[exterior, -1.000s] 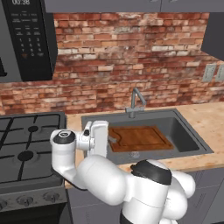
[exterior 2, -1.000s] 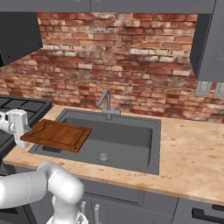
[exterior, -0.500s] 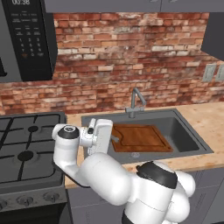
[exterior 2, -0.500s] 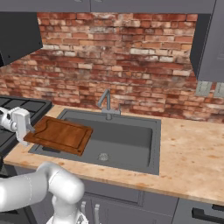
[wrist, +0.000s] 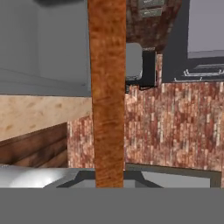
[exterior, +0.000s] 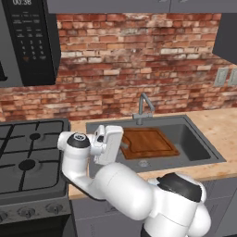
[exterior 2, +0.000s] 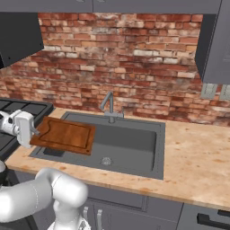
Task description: Move the cutting board and knife to the sink. Then move spray from the cabinet to the counter.
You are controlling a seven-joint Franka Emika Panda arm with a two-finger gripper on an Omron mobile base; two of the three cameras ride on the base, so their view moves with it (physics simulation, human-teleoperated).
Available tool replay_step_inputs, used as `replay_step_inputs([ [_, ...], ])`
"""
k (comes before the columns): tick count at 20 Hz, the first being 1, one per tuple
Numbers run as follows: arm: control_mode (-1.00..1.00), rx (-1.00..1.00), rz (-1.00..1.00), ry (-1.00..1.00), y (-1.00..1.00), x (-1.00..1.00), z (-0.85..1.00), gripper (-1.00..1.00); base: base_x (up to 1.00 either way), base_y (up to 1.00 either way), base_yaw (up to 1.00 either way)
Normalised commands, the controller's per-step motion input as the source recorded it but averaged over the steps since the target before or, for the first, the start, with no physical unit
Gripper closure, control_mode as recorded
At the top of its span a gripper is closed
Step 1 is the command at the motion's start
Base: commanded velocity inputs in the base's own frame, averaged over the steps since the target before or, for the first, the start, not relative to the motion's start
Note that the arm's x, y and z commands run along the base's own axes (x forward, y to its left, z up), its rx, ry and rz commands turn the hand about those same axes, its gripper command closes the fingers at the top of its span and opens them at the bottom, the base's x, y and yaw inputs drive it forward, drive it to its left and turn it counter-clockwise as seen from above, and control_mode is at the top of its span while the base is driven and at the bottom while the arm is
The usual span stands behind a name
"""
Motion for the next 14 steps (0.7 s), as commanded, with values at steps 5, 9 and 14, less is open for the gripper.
replay_step_inputs([
  [5,-1.0,0.01,0.12,0.0,-0.09,0.07,0.0,1.0,0.0,0.0,0.0],
  [9,-1.0,0.02,0.08,0.0,-0.03,0.08,0.0,1.0,0.0,0.0,0.0],
  [14,-1.0,0.05,0.01,0.0,0.0,0.03,-0.02,1.0,0.0,0.0,0.0],
])
